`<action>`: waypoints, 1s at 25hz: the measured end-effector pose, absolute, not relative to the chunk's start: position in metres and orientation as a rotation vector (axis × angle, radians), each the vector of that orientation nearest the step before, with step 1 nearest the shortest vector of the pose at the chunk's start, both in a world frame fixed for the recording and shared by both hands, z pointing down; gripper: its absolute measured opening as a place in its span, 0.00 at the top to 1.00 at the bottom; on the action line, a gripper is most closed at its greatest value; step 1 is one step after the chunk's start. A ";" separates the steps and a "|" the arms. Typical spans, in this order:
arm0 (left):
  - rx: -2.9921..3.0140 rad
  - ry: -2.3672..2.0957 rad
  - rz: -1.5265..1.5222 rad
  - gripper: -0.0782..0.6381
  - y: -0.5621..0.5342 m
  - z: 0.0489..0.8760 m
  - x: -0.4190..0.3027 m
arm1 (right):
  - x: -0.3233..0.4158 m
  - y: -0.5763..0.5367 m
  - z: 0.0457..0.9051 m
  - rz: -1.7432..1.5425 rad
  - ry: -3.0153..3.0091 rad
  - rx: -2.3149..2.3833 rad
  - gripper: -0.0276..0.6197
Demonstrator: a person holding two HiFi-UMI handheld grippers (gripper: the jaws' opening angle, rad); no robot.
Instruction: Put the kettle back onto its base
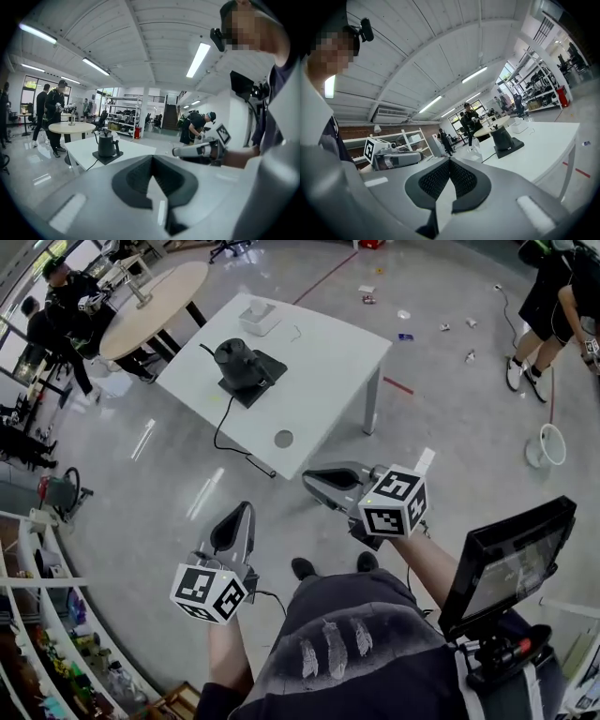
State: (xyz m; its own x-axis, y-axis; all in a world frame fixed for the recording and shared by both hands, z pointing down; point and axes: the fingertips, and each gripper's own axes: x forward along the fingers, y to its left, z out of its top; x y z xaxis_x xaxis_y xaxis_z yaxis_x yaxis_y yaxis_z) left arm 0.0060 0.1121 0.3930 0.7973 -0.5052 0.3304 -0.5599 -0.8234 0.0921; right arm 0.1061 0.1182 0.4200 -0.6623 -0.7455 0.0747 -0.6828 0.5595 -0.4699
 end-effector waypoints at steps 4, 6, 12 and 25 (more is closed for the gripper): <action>2.777 -0.919 0.484 0.91 0.142 0.387 0.007 | 0.111 0.133 0.419 -0.704 2.696 -1.144 0.95; 2.741 -0.979 0.495 0.91 0.158 0.384 -0.005 | 0.102 0.142 0.416 -0.715 2.716 -1.078 0.95; 2.663 -1.094 0.476 0.90 0.178 0.386 -0.027 | 0.080 0.152 0.409 -0.686 2.800 -0.952 0.95; 2.585 -1.233 0.359 0.90 0.209 0.397 -0.134 | -0.036 0.174 0.410 -0.700 2.924 -0.761 0.95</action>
State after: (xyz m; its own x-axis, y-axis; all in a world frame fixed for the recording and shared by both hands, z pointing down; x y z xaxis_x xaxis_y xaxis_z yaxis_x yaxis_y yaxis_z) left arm -0.1336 0.2088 0.3975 0.6105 -0.7213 0.3271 -0.7842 -0.6085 0.1216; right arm -0.0362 0.1735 0.4098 -0.8789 -0.4715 0.0726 -0.4533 0.7778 -0.4353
